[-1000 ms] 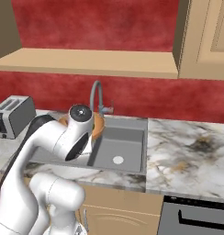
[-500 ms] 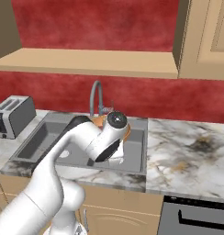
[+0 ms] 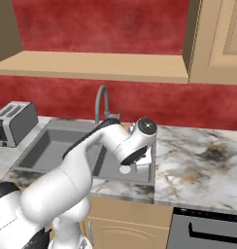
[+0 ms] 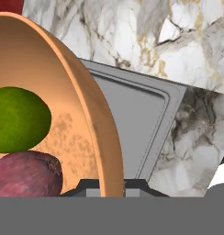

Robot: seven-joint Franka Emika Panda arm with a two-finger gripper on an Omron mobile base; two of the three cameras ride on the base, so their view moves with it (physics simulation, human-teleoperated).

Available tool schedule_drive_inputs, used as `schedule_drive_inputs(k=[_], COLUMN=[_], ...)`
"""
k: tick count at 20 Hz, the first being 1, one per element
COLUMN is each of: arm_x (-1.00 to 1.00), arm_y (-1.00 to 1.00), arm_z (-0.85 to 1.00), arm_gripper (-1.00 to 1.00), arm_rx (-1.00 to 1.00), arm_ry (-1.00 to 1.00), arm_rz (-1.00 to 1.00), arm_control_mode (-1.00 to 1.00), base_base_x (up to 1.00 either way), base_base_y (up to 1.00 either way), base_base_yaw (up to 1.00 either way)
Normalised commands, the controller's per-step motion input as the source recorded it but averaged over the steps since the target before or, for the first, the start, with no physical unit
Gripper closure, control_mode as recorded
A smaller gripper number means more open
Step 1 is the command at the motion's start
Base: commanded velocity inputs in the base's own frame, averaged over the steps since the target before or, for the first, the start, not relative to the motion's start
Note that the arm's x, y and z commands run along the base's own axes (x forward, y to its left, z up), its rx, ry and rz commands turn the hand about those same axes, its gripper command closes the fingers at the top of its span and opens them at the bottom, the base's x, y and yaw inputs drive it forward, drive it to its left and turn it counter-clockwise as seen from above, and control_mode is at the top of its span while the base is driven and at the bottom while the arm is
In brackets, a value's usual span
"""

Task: Dump the lime and onion from the bowl so the bowl can be washed. Place the bowl in the sink after clearing the leftovers.

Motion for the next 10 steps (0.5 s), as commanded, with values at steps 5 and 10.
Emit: schedule_drive_inputs(k=[5,10], arm_x=[0.57,0.47], arm_y=[-0.15,0.0], arm_z=[-0.39,-0.26], arm_gripper=[1.0,1.0], arm_rx=[-0.17,-0.18], arm_ry=[0.08,0.09], arm_rz=[0.0,0.0], arm_control_mode=[-1.0,-1.0], base_base_x=[0.0,0.0], base_base_y=[0.0,0.0], base_base_yaw=[0.0,0.0])
